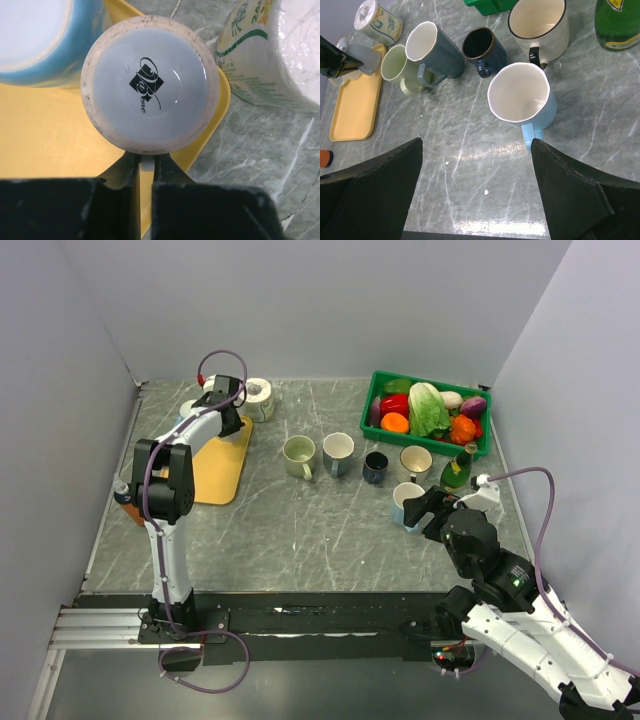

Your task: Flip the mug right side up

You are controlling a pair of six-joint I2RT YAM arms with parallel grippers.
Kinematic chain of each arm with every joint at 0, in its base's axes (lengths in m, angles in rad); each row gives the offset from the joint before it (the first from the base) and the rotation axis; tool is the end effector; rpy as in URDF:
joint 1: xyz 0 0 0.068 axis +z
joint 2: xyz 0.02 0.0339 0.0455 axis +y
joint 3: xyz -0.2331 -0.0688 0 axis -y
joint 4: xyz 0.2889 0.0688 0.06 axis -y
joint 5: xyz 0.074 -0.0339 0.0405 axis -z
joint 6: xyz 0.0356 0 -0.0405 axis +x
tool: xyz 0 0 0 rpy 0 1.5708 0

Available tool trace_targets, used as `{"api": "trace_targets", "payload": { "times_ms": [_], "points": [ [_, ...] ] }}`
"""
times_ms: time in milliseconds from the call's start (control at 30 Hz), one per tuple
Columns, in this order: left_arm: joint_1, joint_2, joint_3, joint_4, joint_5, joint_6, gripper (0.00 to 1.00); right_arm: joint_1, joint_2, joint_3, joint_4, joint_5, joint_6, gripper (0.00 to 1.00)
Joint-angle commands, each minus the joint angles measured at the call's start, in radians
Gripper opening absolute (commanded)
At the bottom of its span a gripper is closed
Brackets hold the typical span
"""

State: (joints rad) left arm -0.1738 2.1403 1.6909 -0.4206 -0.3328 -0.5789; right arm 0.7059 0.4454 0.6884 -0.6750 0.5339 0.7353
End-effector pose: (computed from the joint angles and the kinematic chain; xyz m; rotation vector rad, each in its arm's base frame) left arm 0.4958 -0.0752 0.1561 -0.6204 2.2964 0.0519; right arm 0.1416 0.0969 0.2979 0.3668 1.9281 0.4193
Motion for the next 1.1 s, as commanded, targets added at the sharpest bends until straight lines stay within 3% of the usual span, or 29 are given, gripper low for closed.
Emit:
{"api": "trace_targets", "payload": {
  "times_ms": [0, 233, 533, 800, 1067],
  "points": [
    [-0.003, -0.026, 0.004, 0.003, -0.011, 0.033, 0.01, -0.005, -0.008, 0.048, 0.000, 0.026, 0.000, 0.93],
    [-0.039, -0.174, -0.152, 0.088, -0.026, 0.050, 0.01, -0.006, -0.004, 0.042, 0.006, 0.008, 0.001, 0.92],
    [-0.110, -0.433, -0.374, 0.111, -0.057, -0.035, 0.01, -0.005, 0.007, 0.033, 0.038, -0.052, 0.018, 0.92],
    [-0.130, -0.764, -0.668, 0.229, 0.098, -0.116, 0.01, -0.005, 0.024, 0.007, 0.104, -0.126, -0.004, 0.93],
    [-0.193, -1.057, -0.799, 0.292, 0.342, -0.180, 0.01, -0.005, 0.035, -0.090, 0.350, -0.395, -0.014, 0.99]
  ]
}}
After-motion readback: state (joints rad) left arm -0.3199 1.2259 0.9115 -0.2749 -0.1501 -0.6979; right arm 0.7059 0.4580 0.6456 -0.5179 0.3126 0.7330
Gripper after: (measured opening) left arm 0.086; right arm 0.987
